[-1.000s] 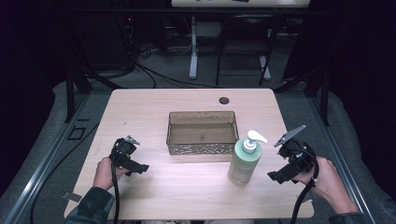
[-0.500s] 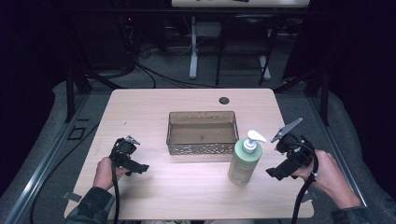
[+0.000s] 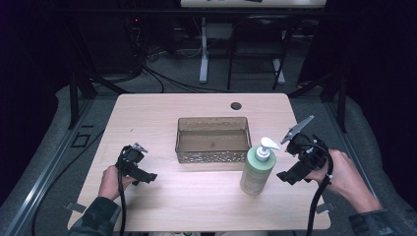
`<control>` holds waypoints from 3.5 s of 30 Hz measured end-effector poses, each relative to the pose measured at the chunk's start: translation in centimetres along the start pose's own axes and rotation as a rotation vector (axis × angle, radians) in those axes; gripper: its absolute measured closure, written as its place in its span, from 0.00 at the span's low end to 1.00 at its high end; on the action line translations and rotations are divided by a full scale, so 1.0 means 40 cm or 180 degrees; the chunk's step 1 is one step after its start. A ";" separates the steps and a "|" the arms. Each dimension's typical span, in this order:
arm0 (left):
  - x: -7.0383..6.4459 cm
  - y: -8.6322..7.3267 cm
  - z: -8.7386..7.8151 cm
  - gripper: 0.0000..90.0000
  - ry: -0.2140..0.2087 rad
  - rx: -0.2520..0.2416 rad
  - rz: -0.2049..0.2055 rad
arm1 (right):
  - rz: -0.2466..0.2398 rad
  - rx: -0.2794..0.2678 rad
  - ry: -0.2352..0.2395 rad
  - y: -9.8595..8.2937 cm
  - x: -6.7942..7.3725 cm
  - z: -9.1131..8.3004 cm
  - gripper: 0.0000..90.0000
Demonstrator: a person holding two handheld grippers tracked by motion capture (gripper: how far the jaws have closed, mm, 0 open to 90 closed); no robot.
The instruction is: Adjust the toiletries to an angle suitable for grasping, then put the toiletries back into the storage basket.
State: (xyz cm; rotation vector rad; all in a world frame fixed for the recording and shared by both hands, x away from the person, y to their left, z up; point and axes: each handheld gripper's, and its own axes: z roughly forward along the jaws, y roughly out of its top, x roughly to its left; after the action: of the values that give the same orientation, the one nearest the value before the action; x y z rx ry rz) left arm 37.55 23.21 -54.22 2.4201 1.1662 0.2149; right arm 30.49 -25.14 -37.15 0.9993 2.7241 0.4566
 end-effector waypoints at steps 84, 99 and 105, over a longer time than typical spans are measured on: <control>-0.005 0.004 0.011 0.00 -0.0025 0.0069 0.0052 | -0.0674 0.0429 0.0059 0.205 0.032 -0.031 0.74; -0.008 0.006 0.014 0.00 -0.0037 0.0089 0.0047 | -0.0624 0.0518 0.0139 0.236 0.030 -0.002 0.57; -0.007 0.007 0.013 0.00 -0.0037 0.0080 0.0059 | -0.0682 0.0567 0.0229 0.251 0.032 -0.002 0.69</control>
State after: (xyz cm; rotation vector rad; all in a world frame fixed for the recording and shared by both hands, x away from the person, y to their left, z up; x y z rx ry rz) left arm 37.72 22.67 -54.54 2.4516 1.1483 0.1929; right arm 35.47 -17.07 -33.61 0.7289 2.9358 0.2198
